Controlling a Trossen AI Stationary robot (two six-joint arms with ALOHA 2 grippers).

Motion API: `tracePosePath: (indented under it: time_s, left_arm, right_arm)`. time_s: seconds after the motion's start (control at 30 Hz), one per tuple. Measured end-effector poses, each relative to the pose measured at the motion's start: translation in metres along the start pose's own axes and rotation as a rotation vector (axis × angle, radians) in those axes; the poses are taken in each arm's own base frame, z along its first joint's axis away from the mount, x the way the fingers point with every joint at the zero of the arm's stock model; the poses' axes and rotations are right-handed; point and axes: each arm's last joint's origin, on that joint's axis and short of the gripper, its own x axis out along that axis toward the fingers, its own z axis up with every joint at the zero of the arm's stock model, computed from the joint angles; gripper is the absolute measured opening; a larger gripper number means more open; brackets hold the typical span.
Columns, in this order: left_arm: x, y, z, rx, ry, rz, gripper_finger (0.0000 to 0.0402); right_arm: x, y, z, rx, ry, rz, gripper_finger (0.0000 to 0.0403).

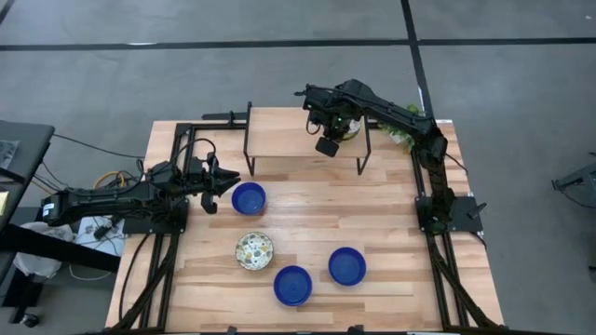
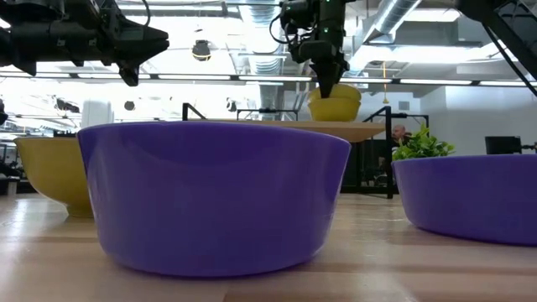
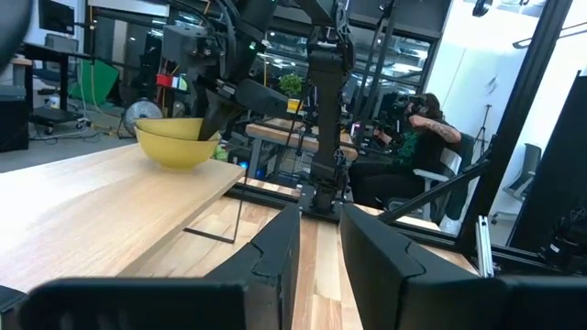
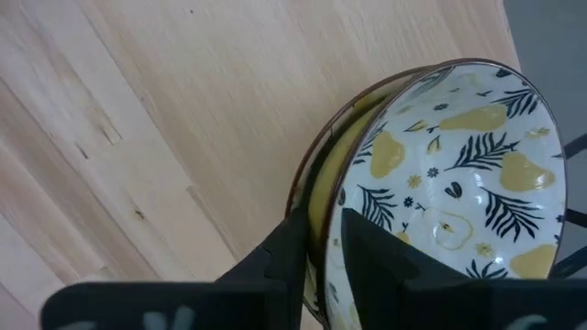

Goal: Pick & Place Mini bowls
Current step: Stack the right white patterned bowl on top of the white patterned bowl on the shelf

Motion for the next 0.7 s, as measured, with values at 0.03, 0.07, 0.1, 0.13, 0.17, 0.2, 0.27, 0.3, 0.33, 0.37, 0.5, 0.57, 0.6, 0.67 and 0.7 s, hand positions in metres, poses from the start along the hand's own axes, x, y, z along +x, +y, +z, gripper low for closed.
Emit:
tracePosePath:
  time_s: [0.03, 0.07, 0.1, 0.13, 0.17, 0.2, 0.27, 0.3, 0.33, 0.37, 0.5, 0.57, 0.6, 0.67, 0.7]
  left_arm:
    - [0.000, 0.000, 0.000, 0.000, 0.000, 0.000, 0.0082]
    - [0.000, 0.000, 0.000, 0.000, -0.001, 0.000, 0.0082]
    - [0.000, 0.000, 0.000, 0.000, -0.002, 0.000, 0.0082]
    - [0.000, 0.000, 0.000, 0.000, -0.003, -0.001, 0.0082]
    - [0.000, 0.000, 0.000, 0.000, -0.005, -0.001, 0.0082]
    - [0.000, 0.000, 0.001, 0.000, -0.006, -0.001, 0.0082]
    - [0.000, 0.000, 0.000, 0.001, -0.005, -0.001, 0.0082]
    - [0.000, 0.000, 0.001, 0.001, -0.006, -0.001, 0.0082]
    - [0.000, 0.000, 0.001, 0.001, -0.007, -0.001, 0.0082]
    - [0.000, 0.000, 0.001, 0.001, -0.007, -0.002, 0.0082]
    - [0.000, 0.000, 0.001, 0.001, -0.008, -0.002, 0.0082]
    - [0.000, 0.000, 0.001, 0.001, -0.010, -0.002, 0.0082]
    - [0.000, 0.000, 0.001, 0.001, -0.011, -0.002, 0.0082]
    - [0.000, 0.000, 0.001, 0.001, -0.011, -0.002, 0.0082]
    - [0.000, 0.000, 0.001, 0.001, -0.011, -0.002, 0.0082]
  right_arm:
    - [0.000, 0.000, 0.000, 0.000, 0.000, 0.000, 0.0072]
    - [0.000, 0.000, 0.000, 0.000, 0.000, 0.000, 0.0078]
    - [0.000, 0.000, 0.000, 0.000, 0.002, 0.000, 0.0084]
    - [0.000, 0.000, 0.000, 0.000, 0.004, -0.002, 0.0090]
    - [0.000, 0.000, 0.000, 0.000, 0.004, -0.002, 0.0097]
    - [0.000, 0.000, 0.000, 0.000, 0.004, -0.002, 0.0104]
    - [0.000, 0.000, -0.001, -0.001, 0.006, -0.003, 0.0117]
    - [0.000, 0.000, -0.001, -0.001, 0.006, -0.003, 0.0123]
    - [-0.001, 0.000, -0.001, -0.001, 0.004, -0.003, 0.0128]
    - [-0.002, 0.000, 0.000, 0.000, -0.001, -0.005, 0.0133]
    - [-0.010, -0.002, 0.001, 0.005, -0.035, -0.006, 0.0143]
    - [-0.015, -0.002, 0.001, 0.008, -0.055, -0.007, 0.0142]
    - [-0.018, -0.003, 0.001, 0.010, -0.066, -0.008, 0.0141]
    - [-0.023, -0.004, 0.002, 0.013, -0.083, -0.017, 0.0136]
    - [-0.024, -0.004, 0.002, 0.015, -0.090, -0.023, 0.0134]
